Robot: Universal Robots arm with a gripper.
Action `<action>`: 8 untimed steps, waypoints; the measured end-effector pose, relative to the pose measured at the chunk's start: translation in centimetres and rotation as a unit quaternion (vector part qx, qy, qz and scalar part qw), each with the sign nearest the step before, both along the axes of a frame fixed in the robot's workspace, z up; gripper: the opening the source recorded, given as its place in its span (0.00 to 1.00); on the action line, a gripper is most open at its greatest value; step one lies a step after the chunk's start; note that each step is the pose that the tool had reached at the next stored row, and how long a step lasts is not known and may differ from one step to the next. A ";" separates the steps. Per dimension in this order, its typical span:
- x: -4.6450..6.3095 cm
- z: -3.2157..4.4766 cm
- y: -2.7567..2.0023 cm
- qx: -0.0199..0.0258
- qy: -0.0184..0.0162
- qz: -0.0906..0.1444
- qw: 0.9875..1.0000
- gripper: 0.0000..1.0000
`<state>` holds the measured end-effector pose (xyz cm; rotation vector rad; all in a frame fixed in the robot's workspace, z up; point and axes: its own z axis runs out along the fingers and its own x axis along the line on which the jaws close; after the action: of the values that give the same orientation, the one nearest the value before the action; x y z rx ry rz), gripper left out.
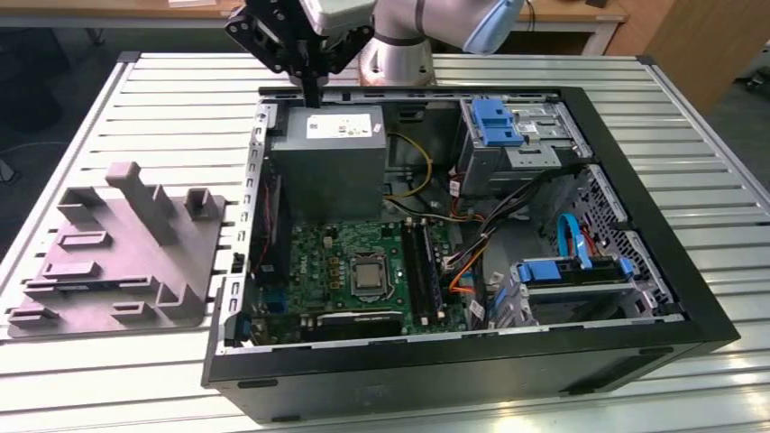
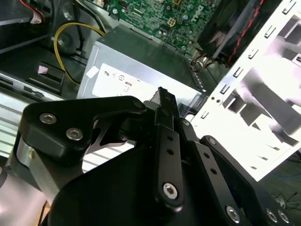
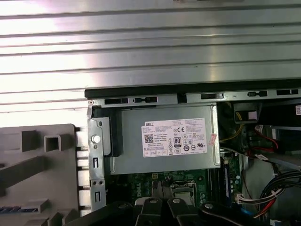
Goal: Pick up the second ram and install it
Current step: 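Reach for the second ram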
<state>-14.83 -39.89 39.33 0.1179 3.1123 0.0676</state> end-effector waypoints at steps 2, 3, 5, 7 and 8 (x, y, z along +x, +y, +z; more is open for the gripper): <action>-0.5 0.00 0.00 0.000 0.000 0.000 1.000 0.10; -0.8 -0.01 0.00 0.000 0.000 0.000 1.000 0.10; -1.3 -0.01 0.00 0.000 0.000 0.000 1.000 0.10; -2.0 -0.01 0.00 0.000 0.000 0.000 1.000 0.10; -2.2 -0.01 0.00 0.000 0.000 0.000 1.000 0.10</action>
<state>-17.07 -39.89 39.32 0.1182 3.1118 0.0677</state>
